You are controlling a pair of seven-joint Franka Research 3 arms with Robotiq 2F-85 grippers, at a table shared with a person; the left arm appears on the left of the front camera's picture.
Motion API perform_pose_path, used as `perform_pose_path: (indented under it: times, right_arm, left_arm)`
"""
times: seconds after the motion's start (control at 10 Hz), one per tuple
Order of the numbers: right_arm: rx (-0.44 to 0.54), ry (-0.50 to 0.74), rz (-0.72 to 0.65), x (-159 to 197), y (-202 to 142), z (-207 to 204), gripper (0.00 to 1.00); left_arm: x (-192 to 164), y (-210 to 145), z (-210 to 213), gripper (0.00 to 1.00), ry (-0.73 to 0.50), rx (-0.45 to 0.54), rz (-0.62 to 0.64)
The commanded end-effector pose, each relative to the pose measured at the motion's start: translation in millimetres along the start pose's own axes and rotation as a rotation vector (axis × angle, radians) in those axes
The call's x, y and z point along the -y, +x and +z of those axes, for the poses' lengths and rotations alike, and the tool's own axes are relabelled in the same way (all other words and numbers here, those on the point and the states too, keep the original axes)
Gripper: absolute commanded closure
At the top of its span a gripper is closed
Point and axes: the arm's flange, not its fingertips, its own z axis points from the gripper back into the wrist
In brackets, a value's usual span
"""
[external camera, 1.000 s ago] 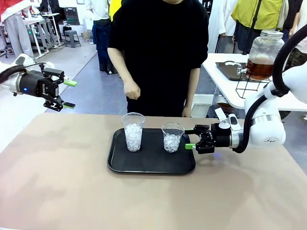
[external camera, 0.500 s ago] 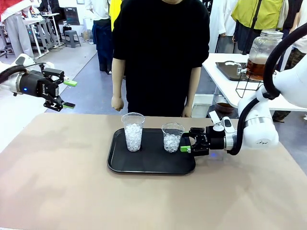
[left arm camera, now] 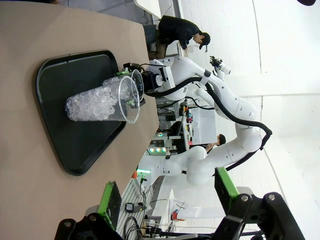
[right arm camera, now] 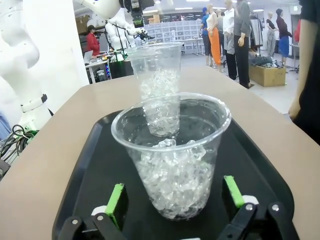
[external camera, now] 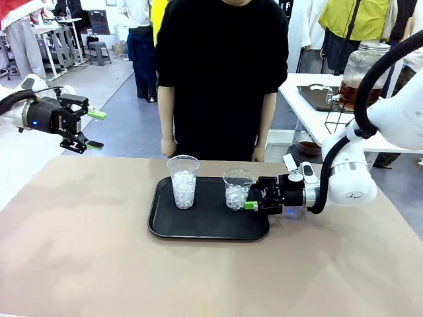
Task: Pour the drink into the iced cup.
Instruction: Pick up the iced cup indicated by the human and present it to them.
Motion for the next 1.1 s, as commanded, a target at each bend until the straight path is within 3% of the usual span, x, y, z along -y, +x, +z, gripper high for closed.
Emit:
perform_pose_path:
  times: [0.0,1.0]
  right_arm:
    - [0.000,-0.033,-0.009,9.5,3.8,-15.8,0.00]
    - [0.015,-0.004,-0.073,2.0,14.9,-30.9,0.00]
  left_arm:
    - [1.4,-1.8,-0.1,0.00,-0.004,0.006,0.008]
    - [1.4,-1.8,-0.1,0.00,-0.004,0.006,0.008]
